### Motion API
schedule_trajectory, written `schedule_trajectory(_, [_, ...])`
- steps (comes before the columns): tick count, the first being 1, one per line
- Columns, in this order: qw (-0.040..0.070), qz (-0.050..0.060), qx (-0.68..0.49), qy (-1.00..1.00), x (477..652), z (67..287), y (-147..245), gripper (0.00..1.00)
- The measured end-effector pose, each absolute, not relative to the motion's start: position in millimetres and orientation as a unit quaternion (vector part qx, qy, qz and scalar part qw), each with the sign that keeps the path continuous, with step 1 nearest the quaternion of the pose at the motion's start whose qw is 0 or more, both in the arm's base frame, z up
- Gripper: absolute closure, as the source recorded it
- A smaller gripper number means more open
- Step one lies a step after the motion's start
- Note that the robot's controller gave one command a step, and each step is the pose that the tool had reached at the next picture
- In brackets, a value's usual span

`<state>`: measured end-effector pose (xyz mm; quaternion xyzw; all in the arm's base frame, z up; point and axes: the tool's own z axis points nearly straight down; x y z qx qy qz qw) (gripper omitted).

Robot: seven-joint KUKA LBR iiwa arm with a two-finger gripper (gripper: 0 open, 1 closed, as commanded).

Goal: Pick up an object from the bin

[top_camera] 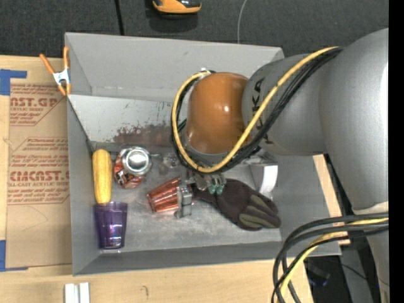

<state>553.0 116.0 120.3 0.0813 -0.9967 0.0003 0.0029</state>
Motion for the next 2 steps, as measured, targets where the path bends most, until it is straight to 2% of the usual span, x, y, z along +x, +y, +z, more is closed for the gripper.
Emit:
schedule_trajectory(1, [-0.001, -0.001, -0.062, -0.998, 566.7, 70.3, 124.3, 1.0])
schedule_trajectory(2, [-0.001, -0.001, -0.062, -0.998, 566.7, 70.3, 124.1, 1.0])
